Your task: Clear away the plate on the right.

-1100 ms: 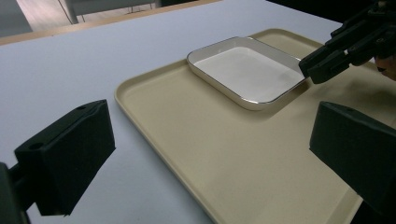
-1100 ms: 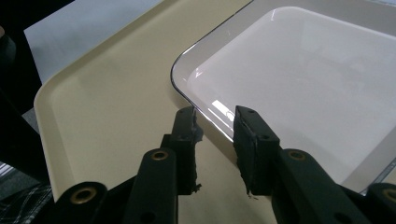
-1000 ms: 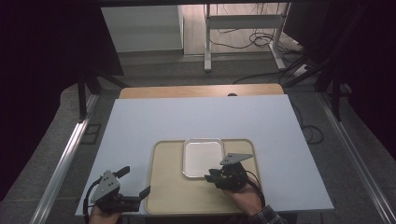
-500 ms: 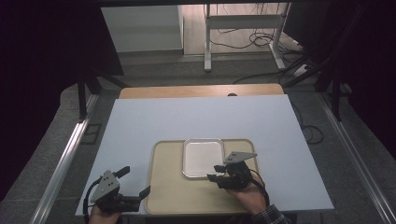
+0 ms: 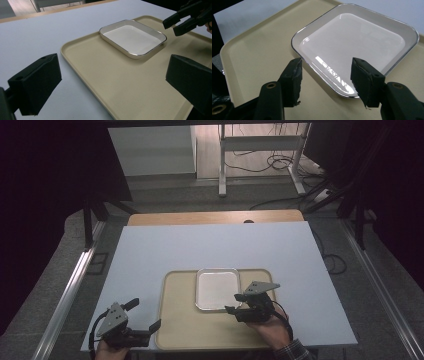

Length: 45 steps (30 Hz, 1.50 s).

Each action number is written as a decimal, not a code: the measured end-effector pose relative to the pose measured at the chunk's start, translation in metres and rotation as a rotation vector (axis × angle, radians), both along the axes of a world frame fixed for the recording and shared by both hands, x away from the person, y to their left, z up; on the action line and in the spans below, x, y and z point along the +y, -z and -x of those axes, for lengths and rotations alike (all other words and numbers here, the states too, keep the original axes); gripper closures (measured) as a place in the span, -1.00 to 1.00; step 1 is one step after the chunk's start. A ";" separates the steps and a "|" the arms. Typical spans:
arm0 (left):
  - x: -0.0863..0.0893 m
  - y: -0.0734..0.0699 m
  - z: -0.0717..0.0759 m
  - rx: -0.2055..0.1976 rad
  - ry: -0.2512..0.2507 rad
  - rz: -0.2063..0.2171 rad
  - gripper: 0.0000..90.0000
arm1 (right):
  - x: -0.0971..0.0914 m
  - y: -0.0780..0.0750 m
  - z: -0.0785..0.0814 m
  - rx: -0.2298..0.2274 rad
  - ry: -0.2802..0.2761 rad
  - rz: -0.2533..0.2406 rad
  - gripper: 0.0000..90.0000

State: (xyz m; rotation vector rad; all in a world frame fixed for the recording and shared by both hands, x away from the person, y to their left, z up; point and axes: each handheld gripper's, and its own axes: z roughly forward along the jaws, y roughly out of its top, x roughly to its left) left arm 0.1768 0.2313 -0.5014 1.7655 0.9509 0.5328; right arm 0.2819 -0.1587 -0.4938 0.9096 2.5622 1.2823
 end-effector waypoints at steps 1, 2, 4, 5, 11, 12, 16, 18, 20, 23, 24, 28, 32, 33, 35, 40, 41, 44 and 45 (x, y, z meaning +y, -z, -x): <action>0.000 0.000 0.000 0.000 0.000 0.000 -1.00 | -0.001 0.000 0.000 -0.004 0.003 0.002 -0.07; 0.000 0.000 0.000 0.000 0.000 0.000 -1.00 | -0.002 -0.001 0.000 -0.005 0.008 0.001 -0.08; 0.000 0.000 0.000 0.000 0.000 0.000 -1.00 | -0.004 -0.002 0.000 -0.013 0.009 -0.001 -0.10; 0.000 0.000 0.000 0.000 0.000 0.000 -1.00 | -0.004 -0.002 0.000 -0.014 0.010 -0.001 -0.11; 0.000 0.000 0.000 0.001 0.001 0.001 -1.00 | -0.010 -0.005 0.001 -0.034 0.020 0.005 -0.17; 0.000 0.000 0.000 0.001 0.001 0.001 -1.00 | -0.011 -0.005 0.001 -0.037 0.020 0.005 -0.19; 0.000 0.000 0.000 0.002 0.001 0.002 -1.00 | -0.014 -0.005 0.000 -0.046 0.026 0.005 -0.22; 0.000 0.000 0.000 0.002 0.001 0.004 -1.00 | -0.016 -0.006 0.000 -0.046 0.030 0.007 -0.24; 0.000 0.000 0.000 0.002 0.002 0.004 -1.00 | -0.018 -0.006 0.000 -0.050 0.034 0.005 -0.26; 0.000 0.000 0.000 0.003 0.002 0.005 -1.00 | -0.020 -0.007 0.000 -0.055 0.037 0.004 -0.29; 0.000 0.000 0.000 0.003 0.002 0.006 -1.00 | -0.021 -0.007 0.000 -0.055 0.039 0.002 -0.30; 0.000 0.000 0.000 0.004 0.001 0.007 -1.00 | -0.024 -0.008 0.000 -0.060 0.042 0.001 -0.33; 0.001 0.000 0.000 0.004 0.001 0.008 -1.00 | -0.026 -0.008 0.001 -0.063 0.045 0.001 -0.37; 0.001 0.000 0.000 0.004 0.001 0.009 -1.00 | -0.027 -0.009 0.001 -0.063 0.045 0.003 -0.37; 0.001 0.000 0.000 0.004 0.001 0.011 -1.00 | -0.028 -0.009 0.001 -0.068 0.046 0.004 -0.39; 0.001 0.000 0.000 0.005 0.000 0.014 -1.00 | -0.031 -0.012 0.002 -0.078 0.059 0.009 -0.47; 0.001 0.000 0.000 0.005 -0.001 0.015 -1.00 | -0.032 -0.012 0.002 -0.078 0.061 0.010 -0.49; 0.001 0.000 -0.001 0.007 -0.002 0.016 -1.00 | -0.034 -0.014 0.002 -0.078 0.063 0.012 -0.56; 0.001 0.000 -0.001 0.007 -0.002 0.014 -1.00 | -0.035 -0.014 0.002 -0.079 0.066 0.010 -0.57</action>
